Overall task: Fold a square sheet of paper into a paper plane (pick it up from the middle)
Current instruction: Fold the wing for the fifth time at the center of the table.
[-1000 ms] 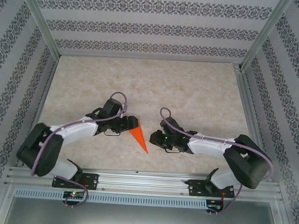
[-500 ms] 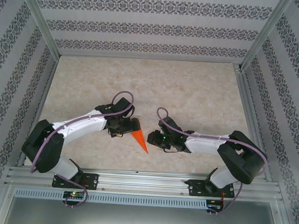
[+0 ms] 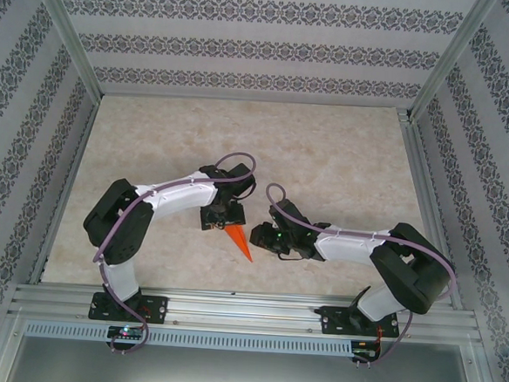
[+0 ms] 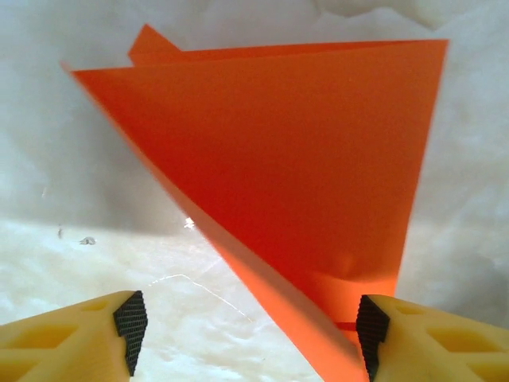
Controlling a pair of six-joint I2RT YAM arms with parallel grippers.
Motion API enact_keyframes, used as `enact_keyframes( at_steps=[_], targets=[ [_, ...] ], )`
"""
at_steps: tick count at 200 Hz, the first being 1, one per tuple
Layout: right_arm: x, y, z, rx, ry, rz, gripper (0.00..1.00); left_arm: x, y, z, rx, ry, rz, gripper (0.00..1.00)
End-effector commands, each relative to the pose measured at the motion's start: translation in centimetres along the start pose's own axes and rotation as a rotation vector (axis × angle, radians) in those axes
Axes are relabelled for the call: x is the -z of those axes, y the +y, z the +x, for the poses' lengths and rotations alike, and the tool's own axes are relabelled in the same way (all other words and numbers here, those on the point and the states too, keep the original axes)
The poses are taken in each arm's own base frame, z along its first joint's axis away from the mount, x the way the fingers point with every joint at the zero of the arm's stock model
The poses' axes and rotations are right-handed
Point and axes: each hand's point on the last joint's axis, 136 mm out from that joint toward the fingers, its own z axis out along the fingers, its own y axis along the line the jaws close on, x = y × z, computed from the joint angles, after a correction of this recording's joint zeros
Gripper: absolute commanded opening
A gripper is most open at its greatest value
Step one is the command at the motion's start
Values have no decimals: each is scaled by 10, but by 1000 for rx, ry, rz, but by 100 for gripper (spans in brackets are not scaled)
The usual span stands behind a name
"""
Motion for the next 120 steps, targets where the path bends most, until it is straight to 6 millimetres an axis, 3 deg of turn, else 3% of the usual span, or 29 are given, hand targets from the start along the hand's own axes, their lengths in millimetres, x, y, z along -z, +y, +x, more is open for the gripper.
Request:
enact_keyframes(
  at_steps=[1, 65, 120],
  targets=[
    [0, 17, -4, 52, -5, -36, 33, 10, 19, 7, -3, -8, -60, 65],
    [-4, 32, -3, 110, 12, -68, 41, 13, 28, 11, -2, -79, 26, 42],
    [-12, 45, -4, 170, 48, -83, 46, 1, 36, 14, 2, -76, 45, 39]
  ],
)
